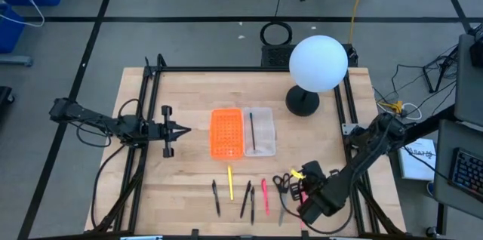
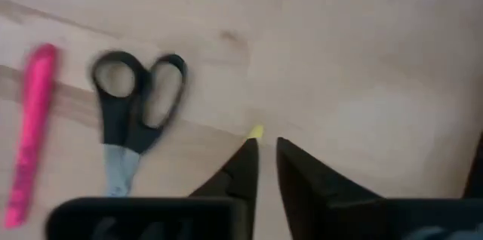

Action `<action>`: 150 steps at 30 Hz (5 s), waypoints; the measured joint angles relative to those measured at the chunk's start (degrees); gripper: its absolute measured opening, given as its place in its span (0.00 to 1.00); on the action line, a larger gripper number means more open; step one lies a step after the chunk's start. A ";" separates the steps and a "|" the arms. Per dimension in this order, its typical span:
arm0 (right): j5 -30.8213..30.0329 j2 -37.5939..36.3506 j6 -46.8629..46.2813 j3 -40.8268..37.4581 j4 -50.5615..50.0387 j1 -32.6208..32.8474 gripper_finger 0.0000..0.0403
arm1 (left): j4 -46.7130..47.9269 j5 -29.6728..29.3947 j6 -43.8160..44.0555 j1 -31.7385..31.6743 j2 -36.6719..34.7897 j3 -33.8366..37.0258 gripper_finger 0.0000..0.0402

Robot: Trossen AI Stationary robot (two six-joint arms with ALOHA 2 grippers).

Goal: Pick & place school supplies into a supply box
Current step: Put the pink pencil into the orange supply box

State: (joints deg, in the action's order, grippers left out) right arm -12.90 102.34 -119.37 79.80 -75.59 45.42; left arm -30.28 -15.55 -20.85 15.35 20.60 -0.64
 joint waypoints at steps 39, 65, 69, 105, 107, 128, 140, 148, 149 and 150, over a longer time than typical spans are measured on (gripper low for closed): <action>12.68 -0.19 1.96 -22.11 31.82 -5.05 0.27 | 5.01 0.04 1.86 0.00 0.00 -0.04 0.02; -0.57 -19.52 15.17 -22.42 31.43 -10.59 0.04 | 4.66 0.48 9.39 0.00 0.02 -0.04 0.02; -9.85 -25.58 19.56 -22.33 32.57 -13.47 0.05 | 4.70 0.48 9.39 0.00 0.01 -0.04 0.02; 17.97 -4.32 63.25 -22.22 71.19 -64.95 0.05 | 4.75 -1.27 7.16 0.00 0.00 -0.02 0.02; 17.96 -3.46 63.28 -22.22 70.97 -64.97 0.05 | 4.74 -1.53 7.00 0.00 0.02 -0.02 0.02; 17.48 -1.46 64.54 -22.16 70.88 -64.06 0.24 | 5.11 -1.59 8.29 0.00 0.02 -0.02 0.02; 17.68 -1.48 64.63 -22.16 71.03 -63.42 0.34 | 5.18 -1.57 9.36 0.00 0.01 -0.02 0.02; 17.38 -2.98 68.41 -16.25 65.69 -61.59 0.34 | 5.18 -1.57 9.14 0.00 0.02 0.00 0.02; 16.62 -3.13 69.28 -14.85 62.34 -61.36 0.34 | 5.20 -1.57 9.14 0.00 0.02 0.00 0.02; 15.15 -3.18 70.03 -13.31 58.55 -61.06 0.34 | 5.20 -1.57 9.14 0.00 0.02 0.00 0.02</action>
State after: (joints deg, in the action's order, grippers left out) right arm 2.24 99.15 -49.34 66.50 -17.04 -15.64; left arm -25.08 -17.12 -11.70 15.35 20.62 -0.64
